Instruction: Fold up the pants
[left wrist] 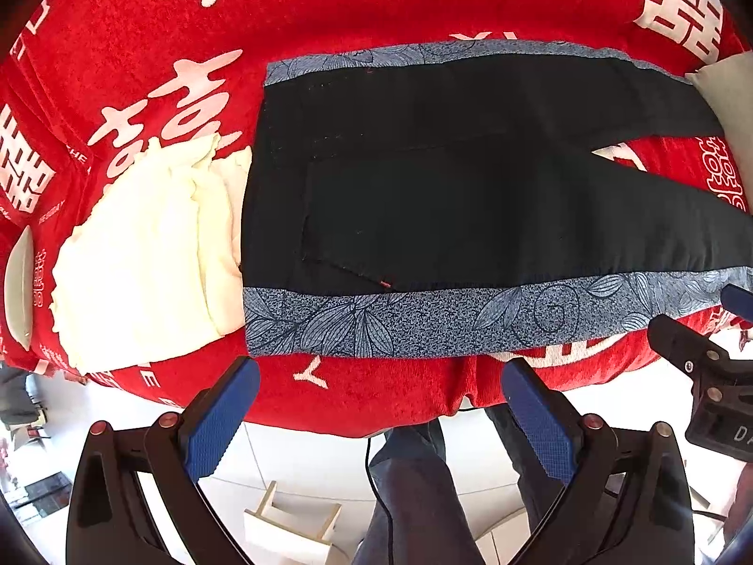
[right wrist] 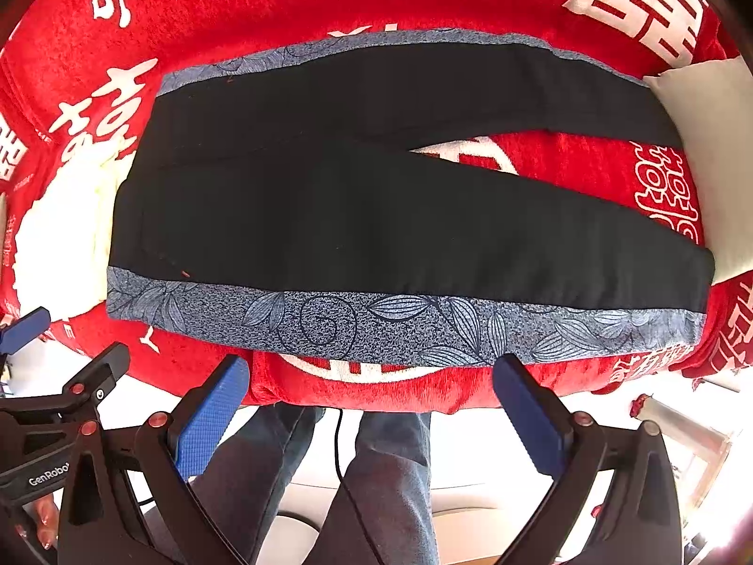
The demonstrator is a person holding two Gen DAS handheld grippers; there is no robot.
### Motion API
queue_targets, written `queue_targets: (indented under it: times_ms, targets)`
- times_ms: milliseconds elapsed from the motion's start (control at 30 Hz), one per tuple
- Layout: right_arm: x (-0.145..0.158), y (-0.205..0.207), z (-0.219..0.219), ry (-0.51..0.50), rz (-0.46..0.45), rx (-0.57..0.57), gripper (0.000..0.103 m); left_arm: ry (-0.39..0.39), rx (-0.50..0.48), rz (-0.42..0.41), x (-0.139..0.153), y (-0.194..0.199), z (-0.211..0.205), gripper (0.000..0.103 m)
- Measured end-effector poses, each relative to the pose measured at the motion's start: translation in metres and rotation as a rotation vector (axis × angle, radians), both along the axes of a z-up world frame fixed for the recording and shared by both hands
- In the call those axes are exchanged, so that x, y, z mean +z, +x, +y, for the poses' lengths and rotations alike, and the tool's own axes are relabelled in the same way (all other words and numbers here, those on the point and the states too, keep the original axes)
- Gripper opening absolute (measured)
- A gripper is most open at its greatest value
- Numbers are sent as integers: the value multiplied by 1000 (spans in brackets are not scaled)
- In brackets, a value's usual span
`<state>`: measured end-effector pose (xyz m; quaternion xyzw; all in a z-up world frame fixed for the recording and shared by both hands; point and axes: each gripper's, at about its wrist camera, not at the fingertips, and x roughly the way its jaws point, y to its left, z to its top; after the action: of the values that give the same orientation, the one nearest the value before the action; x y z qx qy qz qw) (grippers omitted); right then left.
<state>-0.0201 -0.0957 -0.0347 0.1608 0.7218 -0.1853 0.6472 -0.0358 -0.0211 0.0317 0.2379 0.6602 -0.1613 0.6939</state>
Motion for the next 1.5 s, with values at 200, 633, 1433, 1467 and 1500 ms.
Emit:
queue_targets:
  times_ms: [200, 633, 1433, 1467, 1500]
  targets:
    - [-2, 2, -7, 20, 0, 43, 103, 13, 49, -23, 1, 0, -6, 103]
    - [-12, -6, -28, 56, 0, 119, 103, 28, 148, -54, -5, -12, -15, 103]
    - [-133, -100, -10, 661, -392, -457, 75, -407, 415, 132, -112, -3, 86, 103]
    - [-141, -101, -9, 675, -409, -474, 75, -422, 424, 142, -116, -3, 87, 103]
    - [-146, -102, -10, 684, -425, -491, 75, -429, 430, 147, -120, -2, 88, 103]
